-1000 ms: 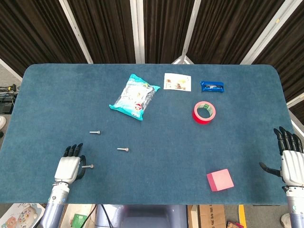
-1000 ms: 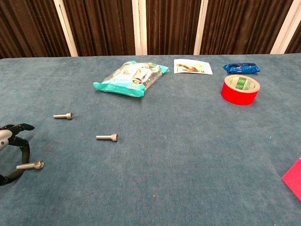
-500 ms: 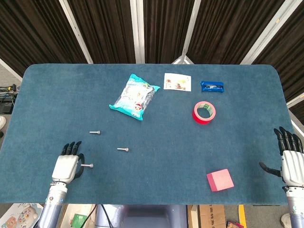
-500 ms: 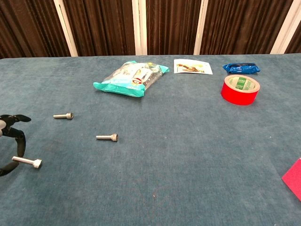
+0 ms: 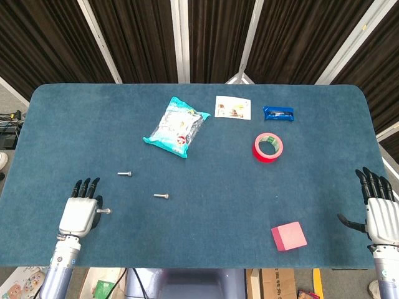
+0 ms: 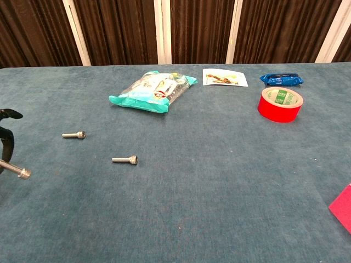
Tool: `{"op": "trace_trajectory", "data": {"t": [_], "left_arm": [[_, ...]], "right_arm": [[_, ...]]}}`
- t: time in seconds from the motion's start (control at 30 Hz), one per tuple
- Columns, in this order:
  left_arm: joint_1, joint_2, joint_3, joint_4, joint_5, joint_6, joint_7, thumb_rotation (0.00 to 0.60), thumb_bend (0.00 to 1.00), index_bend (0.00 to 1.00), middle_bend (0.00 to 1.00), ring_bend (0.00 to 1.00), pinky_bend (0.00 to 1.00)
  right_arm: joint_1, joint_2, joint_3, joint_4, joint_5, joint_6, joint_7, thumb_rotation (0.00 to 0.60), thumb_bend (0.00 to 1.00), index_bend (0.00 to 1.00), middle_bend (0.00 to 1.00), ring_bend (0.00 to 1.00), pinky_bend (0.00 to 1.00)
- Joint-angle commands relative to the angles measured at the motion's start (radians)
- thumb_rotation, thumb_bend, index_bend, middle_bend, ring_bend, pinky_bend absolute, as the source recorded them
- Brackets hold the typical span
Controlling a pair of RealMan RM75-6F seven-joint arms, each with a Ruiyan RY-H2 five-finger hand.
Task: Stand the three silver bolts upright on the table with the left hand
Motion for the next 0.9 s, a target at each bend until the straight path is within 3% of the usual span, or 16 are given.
{"op": "trace_trajectory", "data": {"t": [0.03, 0.37, 0.9], "left_arm": [[-0.002, 0.014, -0.001, -0.013, -0.027, -0.015, 0.002, 0.6, 0.54, 0.55, 0.04, 0.0, 0.0], [-0.023, 0.018, 0.002, -0.036, -0.075, -0.026, 0.092, 0.6, 0.54, 0.55, 0.04, 0.0, 0.0], [-0.058, -0.002, -0.011, -0.042, -0.151, -0.052, 0.121, 0.6, 0.54, 0.55, 0.03, 0.0, 0.0]], "right_arm": [[0.0, 0.0, 0.0, -0.002, 0.001, 0.0, -0.001, 0.6, 0.0, 0.0, 0.0, 0.0, 0.0], [-0.001, 0.004, 0.002, -0.006, 0.007, -0.001, -0.003, 0.6, 0.0, 0.0, 0.0, 0.0, 0.0], [-0.002, 0.004, 0.004, -0.002, 0.008, 0.004, -0.009, 0.6, 0.0, 0.0, 0.0, 0.0, 0.0]]}}
